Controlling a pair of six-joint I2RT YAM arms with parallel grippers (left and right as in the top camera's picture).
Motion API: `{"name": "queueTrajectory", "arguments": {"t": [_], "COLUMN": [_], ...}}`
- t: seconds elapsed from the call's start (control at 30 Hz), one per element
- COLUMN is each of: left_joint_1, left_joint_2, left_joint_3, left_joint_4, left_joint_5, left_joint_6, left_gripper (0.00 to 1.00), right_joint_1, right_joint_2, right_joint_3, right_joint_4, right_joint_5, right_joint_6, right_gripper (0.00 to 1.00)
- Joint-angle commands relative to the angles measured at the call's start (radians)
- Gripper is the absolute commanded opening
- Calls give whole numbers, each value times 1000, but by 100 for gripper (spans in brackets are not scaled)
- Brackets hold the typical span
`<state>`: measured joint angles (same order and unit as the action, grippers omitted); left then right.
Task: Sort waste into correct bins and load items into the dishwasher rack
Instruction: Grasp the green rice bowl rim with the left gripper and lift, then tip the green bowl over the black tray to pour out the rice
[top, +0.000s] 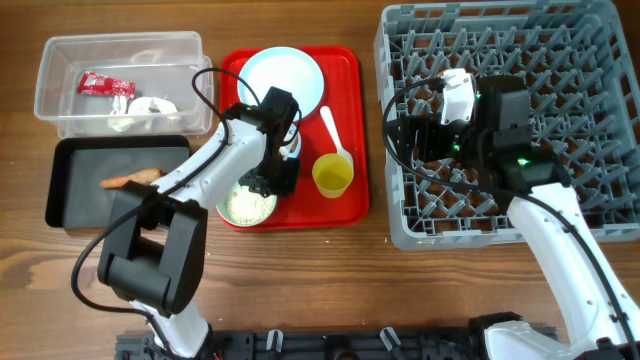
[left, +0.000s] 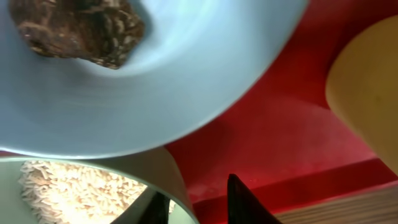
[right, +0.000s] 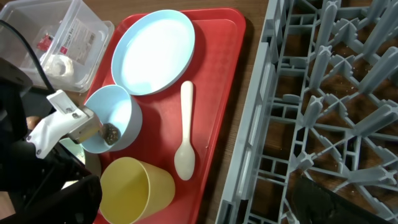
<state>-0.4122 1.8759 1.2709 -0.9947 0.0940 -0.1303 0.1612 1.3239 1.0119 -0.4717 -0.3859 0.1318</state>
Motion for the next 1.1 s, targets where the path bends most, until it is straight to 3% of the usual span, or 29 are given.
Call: {"name": "queueTrajectory", "arguments": {"t": [0.0,0.13,0.43,0.63,0.9,1.07], "left_joint_1": [-5,-5,-3,70,397,675], "left_joint_2": [19,19,-1,-124,-209,-200], "left_joint_3": [5,5,15,226,265,249], "left_joint_4": [32,48,14,-148,-207,-132], "left_joint_5": [-31,-36,-31,-31,-21,213], "left_joint_6": [-14,-43,-127,-148,-141,-31], "left_gripper": [20,4,4,4,4,4], "right_joint_1": [4,4,4,4,4,4], "right_joint_2": [10,10,10,10,10,10], "right_joint_3": [20,20,20,20,20,20], "right_joint_4": [-1,-1,-1,0,41,41], "right_joint_5": [-19,-19,-19,-19,-19,-19], "right_joint_6": [9,10,10,9,10,10], "right_gripper": [100,100,100,100,100,100]}}
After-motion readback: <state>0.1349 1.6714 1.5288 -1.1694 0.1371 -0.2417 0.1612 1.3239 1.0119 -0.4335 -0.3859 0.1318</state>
